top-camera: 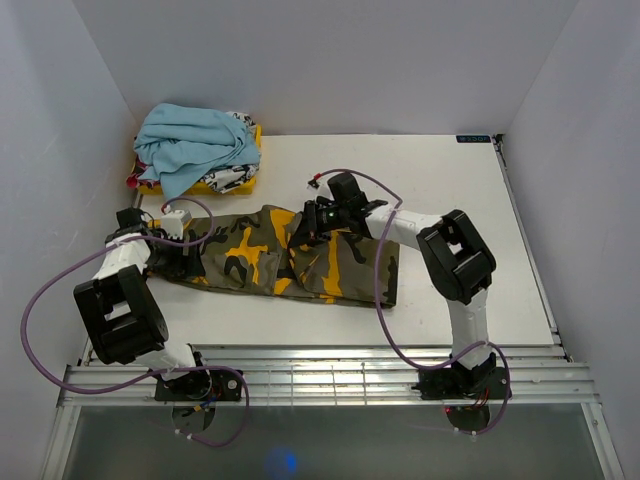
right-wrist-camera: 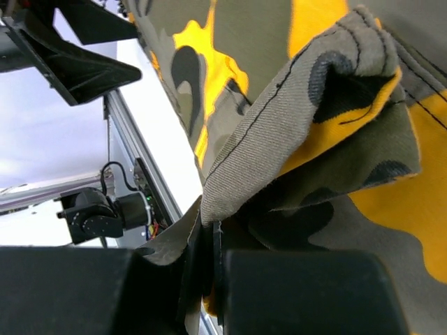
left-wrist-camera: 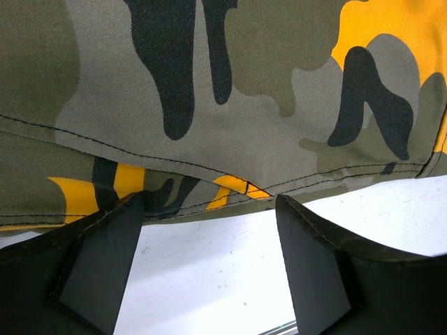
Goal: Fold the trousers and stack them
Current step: Fold the trousers
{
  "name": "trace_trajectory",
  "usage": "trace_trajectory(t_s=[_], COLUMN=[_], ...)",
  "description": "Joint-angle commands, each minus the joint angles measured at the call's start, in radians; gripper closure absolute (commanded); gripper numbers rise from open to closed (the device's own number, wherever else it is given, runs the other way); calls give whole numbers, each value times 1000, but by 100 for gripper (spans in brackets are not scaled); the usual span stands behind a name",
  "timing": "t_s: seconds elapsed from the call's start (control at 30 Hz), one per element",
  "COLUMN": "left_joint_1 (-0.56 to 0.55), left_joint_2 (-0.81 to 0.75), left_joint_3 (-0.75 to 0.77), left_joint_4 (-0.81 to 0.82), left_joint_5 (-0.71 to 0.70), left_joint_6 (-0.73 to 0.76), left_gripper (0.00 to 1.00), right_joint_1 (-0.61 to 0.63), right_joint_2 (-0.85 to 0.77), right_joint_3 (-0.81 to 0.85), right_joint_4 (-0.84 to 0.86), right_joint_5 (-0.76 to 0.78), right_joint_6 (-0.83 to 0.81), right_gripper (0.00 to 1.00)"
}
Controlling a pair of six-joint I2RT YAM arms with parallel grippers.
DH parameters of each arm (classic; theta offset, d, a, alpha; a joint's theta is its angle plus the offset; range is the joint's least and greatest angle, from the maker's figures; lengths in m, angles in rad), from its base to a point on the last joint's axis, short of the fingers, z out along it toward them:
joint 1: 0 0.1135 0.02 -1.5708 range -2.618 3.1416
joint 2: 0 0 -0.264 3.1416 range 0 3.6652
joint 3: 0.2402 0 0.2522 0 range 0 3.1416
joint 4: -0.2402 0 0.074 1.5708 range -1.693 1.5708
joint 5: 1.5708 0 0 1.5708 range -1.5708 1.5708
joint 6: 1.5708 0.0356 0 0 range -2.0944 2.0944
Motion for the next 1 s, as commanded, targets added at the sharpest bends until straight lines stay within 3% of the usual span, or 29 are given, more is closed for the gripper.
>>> trace_trajectory(t_s=[0.0, 0.03, 0.1, 0.2, 0.23, 0.27, 0.43, 0.53, 0.57, 0.7, 0.8, 0.97], left_joint_1=[4, 4, 4, 4, 5, 4, 4, -4, -16, -145, -234, -346], left_joint_2=[-13, -21, -29, -41, -46, -46, -87, -150, -165, -171, -135, -33], left_joint_3=[-12, -13, -13, -6, -3, 6, 48, 94, 106, 157, 142, 114], left_joint_4=[-8, -9, -17, -29, -31, -35, -86, -158, -170, -155, -88, 43], left_joint_5=[1, 2, 5, 19, 24, 30, 111, 263, 324, 350, 373, 328], left_joint_6=[3, 4, 4, 3, 1, -3, 0, 18, 11, -93, -202, -353], left_gripper=[13, 13, 12, 12, 12, 12, 12, 13, 12, 13, 13, 13], right_joint_1=[32, 38, 44, 55, 61, 63, 32, -51, -80, -269, -411, -592], right_joint_2=[27, 33, 44, 44, 39, 36, -27, -120, -140, -253, -327, -413], right_joint_3=[71, 71, 79, 93, 101, 105, 116, 113, 107, 24, -63, -215], right_joint_4=[124, 151, 170, 222, 237, 237, 245, 186, 146, -182, -374, -549], right_joint_5=[-47, -59, -76, -117, -124, -139, -208, -256, -265, -228, -181, -87], right_joint_6=[54, 75, 86, 108, 106, 102, 34, -70, -113, -407, -508, -742], right_gripper=[90, 72, 52, 36, 18, 15, 15, 17, 17, 21, 18, 13])
